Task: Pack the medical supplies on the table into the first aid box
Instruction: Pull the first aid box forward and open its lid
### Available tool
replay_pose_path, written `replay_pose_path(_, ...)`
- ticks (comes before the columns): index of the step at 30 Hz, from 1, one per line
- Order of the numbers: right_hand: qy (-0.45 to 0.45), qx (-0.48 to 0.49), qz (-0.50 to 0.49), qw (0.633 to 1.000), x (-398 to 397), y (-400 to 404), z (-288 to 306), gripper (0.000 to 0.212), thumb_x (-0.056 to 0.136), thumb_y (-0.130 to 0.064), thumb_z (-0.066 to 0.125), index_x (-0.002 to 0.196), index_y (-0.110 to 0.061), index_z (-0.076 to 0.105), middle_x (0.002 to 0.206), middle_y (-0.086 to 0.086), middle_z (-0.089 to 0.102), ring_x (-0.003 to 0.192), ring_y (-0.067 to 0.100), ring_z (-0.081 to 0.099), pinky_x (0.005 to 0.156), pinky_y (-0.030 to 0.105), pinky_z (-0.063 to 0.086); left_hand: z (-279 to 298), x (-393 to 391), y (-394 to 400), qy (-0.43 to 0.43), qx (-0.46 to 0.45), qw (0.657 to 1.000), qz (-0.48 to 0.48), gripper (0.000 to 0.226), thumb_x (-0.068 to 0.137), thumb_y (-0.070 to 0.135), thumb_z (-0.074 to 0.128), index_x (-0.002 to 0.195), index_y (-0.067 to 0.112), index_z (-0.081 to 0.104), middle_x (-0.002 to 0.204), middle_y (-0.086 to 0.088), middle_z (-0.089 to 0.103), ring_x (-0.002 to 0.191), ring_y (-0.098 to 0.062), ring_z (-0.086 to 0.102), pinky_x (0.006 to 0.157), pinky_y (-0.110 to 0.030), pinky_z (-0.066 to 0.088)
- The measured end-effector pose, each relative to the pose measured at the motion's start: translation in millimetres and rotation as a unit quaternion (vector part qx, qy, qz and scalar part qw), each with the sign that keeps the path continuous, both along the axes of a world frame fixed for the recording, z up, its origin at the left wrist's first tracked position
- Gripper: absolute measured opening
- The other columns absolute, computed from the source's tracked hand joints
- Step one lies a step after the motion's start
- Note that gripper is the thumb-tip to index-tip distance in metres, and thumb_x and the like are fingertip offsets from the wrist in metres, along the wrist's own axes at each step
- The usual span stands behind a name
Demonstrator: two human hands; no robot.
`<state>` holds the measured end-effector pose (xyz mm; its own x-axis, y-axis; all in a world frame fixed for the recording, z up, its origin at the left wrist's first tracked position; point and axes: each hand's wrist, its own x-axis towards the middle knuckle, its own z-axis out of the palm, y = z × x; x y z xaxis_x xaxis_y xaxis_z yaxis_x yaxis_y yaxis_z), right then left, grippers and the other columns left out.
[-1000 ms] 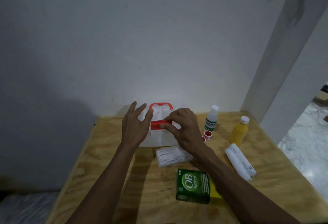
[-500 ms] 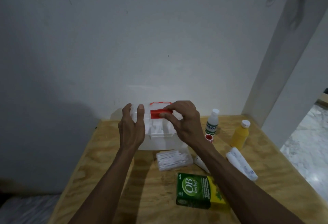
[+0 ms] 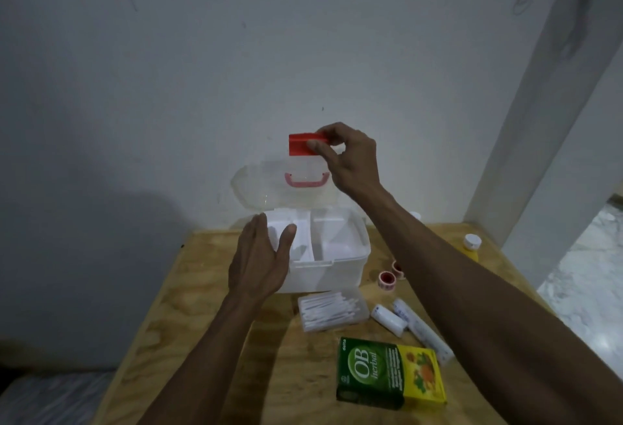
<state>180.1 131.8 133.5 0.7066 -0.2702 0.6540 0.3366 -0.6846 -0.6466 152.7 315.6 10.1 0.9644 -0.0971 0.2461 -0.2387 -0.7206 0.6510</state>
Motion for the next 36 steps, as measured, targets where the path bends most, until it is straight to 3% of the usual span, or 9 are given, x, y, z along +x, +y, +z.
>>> replay_pose_path(2,0.007,0.000,-0.010,1.000,13.7,-3.6,3.0,0.028,0.086,-0.035,0.072,0.106,-0.015,0.071,0.100,-0.001,0.072,0.090,0.009,0.058,0.083,0.027,0.049,-0.1,-1.5,-1.3,0.002,0.036,0.999,-0.003,0.085,0.087,0.075,0.019,0.153,0.021,0.023,0.162,0.000,0.022,0.149,-0.023,0.020,0.116,-0.049,0.029)
replay_pose_path(5,0.004,-0.023,-0.044,0.999,33.0,-7.9,4.2,0.032,0.085,-0.039,0.073,0.107,-0.015,0.072,0.102,0.002,0.070,0.096,0.016,0.056,0.084,0.030,0.047,-0.4,-1.2,-2.0,0.002,0.058,0.998,0.001,0.084,0.087,0.072,0.019,0.154,0.021,0.021,0.163,0.002,0.016,0.151,-0.019,0.011,0.117,-0.046,0.022)
replay_pose_path(11,-0.003,-0.027,-0.106,0.994,59.1,-8.6,-1.3,0.033,0.085,-0.046,0.070,0.105,-0.020,0.073,0.095,0.000,0.072,0.091,0.018,0.060,0.089,0.043,0.050,-3.3,1.4,-2.7,-0.002,0.065,0.998,0.013,0.085,0.085,0.074,0.017,0.151,0.022,0.029,0.163,0.003,0.018,0.150,-0.019,0.014,0.117,-0.046,0.023)
replay_pose_path(18,-0.043,-0.032,-0.132,0.990,63.6,-5.5,-6.5,0.035,0.087,-0.046,0.068,0.116,-0.026,0.070,0.098,-0.002,0.073,0.094,0.019,0.061,0.091,0.037,0.042,-5.4,2.6,-2.8,-0.004,0.059,0.998,0.018,0.083,0.085,0.073,0.019,0.151,0.025,0.030,0.162,0.004,0.020,0.150,-0.019,0.017,0.117,-0.047,0.025)
replay_pose_path(22,-0.047,-0.036,-0.134,0.989,62.9,-7.1,-8.9,0.037,0.087,-0.045,0.067,0.119,-0.027,0.070,0.099,0.000,0.073,0.095,0.022,0.061,0.091,0.040,0.042,-4.3,2.8,-2.9,-0.001,0.052,0.999,0.014,0.084,0.084,0.073,0.017,0.151,0.025,0.031,0.162,0.004,0.020,0.150,-0.019,0.016,0.117,-0.047,0.023)
replay_pose_path(36,0.008,-0.059,-0.130,0.990,53.5,-12.1,-3.6,0.046,0.091,-0.051,0.060,0.130,-0.027,0.062,0.120,0.002,0.068,0.110,0.023,0.057,0.099,0.038,0.036,-3.6,1.9,-2.2,-0.002,0.049,0.999,0.008,0.072,0.093,0.066,0.027,0.150,0.022,0.032,0.162,0.003,0.019,0.150,-0.019,0.016,0.117,-0.047,0.023)
